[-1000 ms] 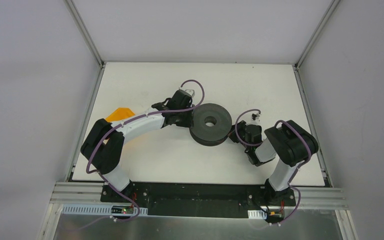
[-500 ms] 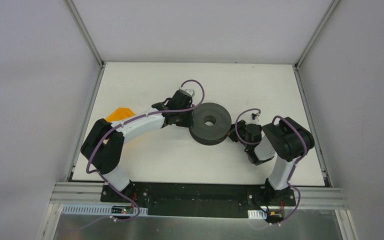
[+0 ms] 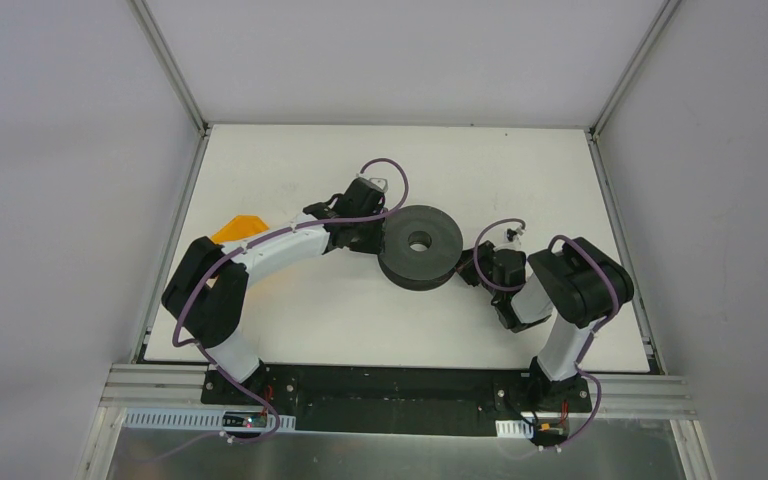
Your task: Wrap the cables
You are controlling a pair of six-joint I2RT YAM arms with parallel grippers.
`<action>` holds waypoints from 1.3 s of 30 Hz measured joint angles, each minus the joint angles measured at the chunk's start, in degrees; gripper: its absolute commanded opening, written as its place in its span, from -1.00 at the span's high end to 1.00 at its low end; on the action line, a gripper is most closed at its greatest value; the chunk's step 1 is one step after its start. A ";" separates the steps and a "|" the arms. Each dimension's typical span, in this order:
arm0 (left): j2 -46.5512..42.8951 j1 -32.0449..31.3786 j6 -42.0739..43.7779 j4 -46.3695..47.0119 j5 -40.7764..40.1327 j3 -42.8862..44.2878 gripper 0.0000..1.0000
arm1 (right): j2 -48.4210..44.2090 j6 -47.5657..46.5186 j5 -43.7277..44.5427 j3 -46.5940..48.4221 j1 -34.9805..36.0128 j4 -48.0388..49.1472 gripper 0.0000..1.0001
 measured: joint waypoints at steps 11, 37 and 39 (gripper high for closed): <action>-0.02 0.00 0.00 -1.20 0.02 0.48 0.38 | 0.00 1.05 -0.26 -0.33 -0.09 0.55 0.70; -0.02 0.00 -0.04 -2.80 0.02 1.29 0.34 | -6.12 2.71 0.96 -3.74 -0.09 -2.29 0.60; -0.02 0.00 -0.04 -2.80 0.02 1.29 0.34 | -7.37 2.51 1.09 -3.74 -0.09 -3.10 0.60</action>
